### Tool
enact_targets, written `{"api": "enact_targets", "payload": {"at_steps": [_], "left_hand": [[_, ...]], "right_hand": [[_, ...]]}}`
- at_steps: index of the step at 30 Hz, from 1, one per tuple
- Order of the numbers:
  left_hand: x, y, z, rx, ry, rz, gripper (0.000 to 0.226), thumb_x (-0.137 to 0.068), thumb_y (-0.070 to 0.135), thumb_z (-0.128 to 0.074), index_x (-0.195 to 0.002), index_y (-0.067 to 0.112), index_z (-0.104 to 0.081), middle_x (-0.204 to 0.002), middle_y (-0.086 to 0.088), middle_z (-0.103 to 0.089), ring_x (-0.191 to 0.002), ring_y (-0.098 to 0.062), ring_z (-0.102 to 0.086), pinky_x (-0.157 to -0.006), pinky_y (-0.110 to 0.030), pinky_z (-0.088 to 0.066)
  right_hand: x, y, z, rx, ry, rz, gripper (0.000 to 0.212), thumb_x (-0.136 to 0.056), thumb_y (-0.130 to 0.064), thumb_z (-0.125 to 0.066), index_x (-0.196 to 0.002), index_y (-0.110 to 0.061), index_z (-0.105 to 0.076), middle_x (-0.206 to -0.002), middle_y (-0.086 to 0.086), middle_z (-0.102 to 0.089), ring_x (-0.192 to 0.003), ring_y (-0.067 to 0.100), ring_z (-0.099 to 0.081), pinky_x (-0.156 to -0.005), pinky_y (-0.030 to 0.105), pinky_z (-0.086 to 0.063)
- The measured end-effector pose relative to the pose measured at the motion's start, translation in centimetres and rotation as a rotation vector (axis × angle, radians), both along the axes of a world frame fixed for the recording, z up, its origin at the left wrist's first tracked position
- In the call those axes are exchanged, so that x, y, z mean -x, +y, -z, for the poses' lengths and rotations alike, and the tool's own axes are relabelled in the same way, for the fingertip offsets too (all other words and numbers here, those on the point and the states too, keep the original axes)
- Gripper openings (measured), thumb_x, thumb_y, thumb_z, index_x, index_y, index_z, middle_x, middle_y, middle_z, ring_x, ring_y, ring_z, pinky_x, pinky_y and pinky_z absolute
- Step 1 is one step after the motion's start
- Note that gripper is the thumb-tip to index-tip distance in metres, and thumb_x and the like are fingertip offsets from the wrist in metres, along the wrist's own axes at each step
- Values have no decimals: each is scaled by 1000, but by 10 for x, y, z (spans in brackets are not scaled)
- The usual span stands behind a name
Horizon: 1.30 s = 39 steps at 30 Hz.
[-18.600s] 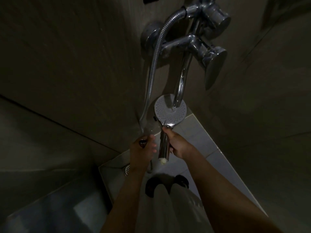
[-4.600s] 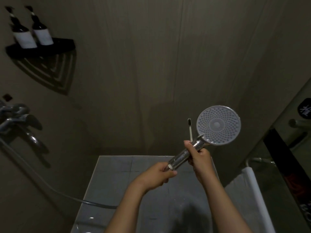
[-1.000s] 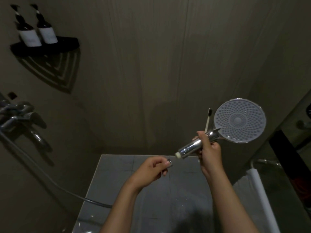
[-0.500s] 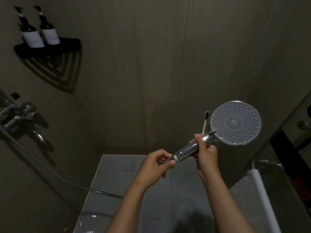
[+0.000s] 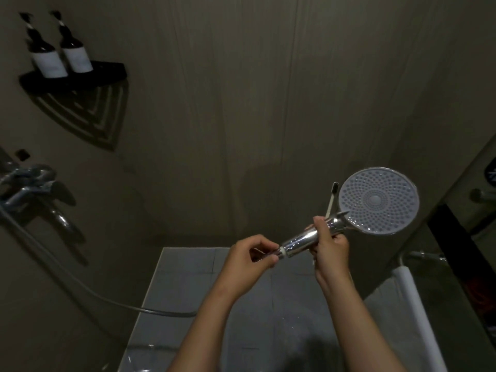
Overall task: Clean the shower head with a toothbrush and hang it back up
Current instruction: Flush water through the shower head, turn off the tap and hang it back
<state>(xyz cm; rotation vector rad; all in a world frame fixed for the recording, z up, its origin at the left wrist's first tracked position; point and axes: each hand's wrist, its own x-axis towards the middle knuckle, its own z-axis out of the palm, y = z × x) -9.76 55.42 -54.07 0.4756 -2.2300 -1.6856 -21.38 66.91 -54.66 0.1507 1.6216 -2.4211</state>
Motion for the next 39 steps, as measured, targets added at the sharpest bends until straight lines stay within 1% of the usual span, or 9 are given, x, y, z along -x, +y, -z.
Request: {"api": "enact_targets", "payload": {"at_steps": [8,10,12,16,22,26,30,34,39], "left_hand": [[2,6,4,69,-45,-70,23,-73,8,-74,-86,19,-58,-76,8,-57,-63,5,-48,-62,-10,-41],[3,8,8,58,-102,-62,18,-78,18,-71,-85,21,-55,-77,4,-59,-65,1,-49,-63,-14,-42],[3,10,6,1,-139,-40,11,-84,24,-65,-87,18,-56,-83,-5,-67,-72,-8,-57,-71,-29,-49],[0,10,3,-9,-134,-4,6,-87,17,-63,-85,17,-57,-89,-9,-70,-78,-13,-64,-80,-35,-52],[-1,12,0,102,-47,-22,25,-66,0,-74,-77,13,-55,-77,-2,-60,-63,1,-49,-61,-12,-41],[-2,15,1,55,-66,-17,36,-70,8,-76,-93,17,-49,-80,4,-55,-65,-3,-50,-63,-15,-43],[0,17,-3,-99,-166,-12,41,-80,28,-72,-111,23,-46,-96,-8,-69,-85,-13,-66,-74,-17,-49],[-1,13,-5,-65,-155,17,19,-91,11,-54,-108,16,-47,-86,-7,-72,-69,-5,-66,-58,-14,-44],[0,13,0,-3,-72,7,30,-76,-1,-69,-97,16,-56,-77,4,-62,-63,3,-55,-65,-12,-46]], "right_hand": [[-2,0,-3,-8,-7,-8,13,-89,-15,-61,-77,-11,-57,-46,-9,-53,-37,-1,-48,-39,14,-39],[-2,1,-3,-9,-11,-4,14,-89,-15,-62,-77,-12,-57,-51,-5,-55,-41,1,-52,-42,16,-42],[-1,2,-2,-14,-19,-8,12,-89,-15,-62,-78,-12,-58,-63,2,-58,-53,8,-57,-47,18,-46],[-1,5,0,-49,-22,-25,10,-88,-18,-63,-80,-14,-59,-72,5,-59,-64,15,-58,-58,26,-46],[-4,4,3,-65,-11,-32,12,-88,-18,-63,-77,-14,-59,-68,3,-57,-60,13,-56,-54,24,-43],[-5,4,4,-75,-12,-33,12,-88,-18,-63,-78,-14,-59,-67,3,-58,-60,13,-55,-54,24,-42],[-5,5,5,-75,-12,-28,11,-88,-18,-63,-79,-13,-59,-67,3,-57,-57,11,-55,-52,22,-42],[-3,5,5,-69,-16,-25,12,-88,-18,-63,-78,-14,-59,-68,3,-57,-60,13,-55,-54,24,-42],[-3,5,6,-76,-11,-14,14,-88,-19,-63,-76,-15,-58,-67,2,-58,-57,10,-56,-49,20,-42]]}}
